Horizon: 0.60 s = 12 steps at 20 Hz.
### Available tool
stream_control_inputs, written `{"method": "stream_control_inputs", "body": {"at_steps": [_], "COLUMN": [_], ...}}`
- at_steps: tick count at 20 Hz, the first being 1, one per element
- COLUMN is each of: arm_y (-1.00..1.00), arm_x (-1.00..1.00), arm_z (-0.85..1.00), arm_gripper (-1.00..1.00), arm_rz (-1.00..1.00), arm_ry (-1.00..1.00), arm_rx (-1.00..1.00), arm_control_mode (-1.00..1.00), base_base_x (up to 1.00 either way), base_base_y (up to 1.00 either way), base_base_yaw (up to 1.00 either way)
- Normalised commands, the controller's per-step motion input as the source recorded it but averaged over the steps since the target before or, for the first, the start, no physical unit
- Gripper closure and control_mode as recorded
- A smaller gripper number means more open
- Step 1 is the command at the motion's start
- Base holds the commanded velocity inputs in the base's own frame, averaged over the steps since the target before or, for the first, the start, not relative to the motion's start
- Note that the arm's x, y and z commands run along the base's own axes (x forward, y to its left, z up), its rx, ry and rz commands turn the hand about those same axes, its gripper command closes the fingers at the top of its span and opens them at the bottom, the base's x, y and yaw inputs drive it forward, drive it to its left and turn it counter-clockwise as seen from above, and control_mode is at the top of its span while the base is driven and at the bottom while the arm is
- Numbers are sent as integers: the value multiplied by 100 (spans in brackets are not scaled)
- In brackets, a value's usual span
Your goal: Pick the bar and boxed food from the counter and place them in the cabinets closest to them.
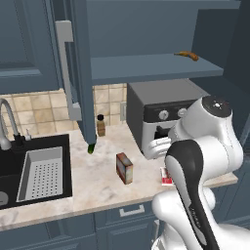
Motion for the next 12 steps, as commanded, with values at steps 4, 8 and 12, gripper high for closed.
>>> {"method": "stream_control_inputs", "body": {"at_steps": [4,8,12], "arm_y": [8,11,15], "arm_x": [29,26,21], "arm_z": [-16,-21,-24], "arm_gripper": [-100,-100,-100], "arm_rz": [0,0,0], "arm_ry": [2,2,3], "arm_rx": [4,3,0], "arm_control_mode": [-100,-100,-100], "base_base_x": [0,0,0], "base_base_y": [0,0,0], "base_base_yaw": [0,0,0]}}
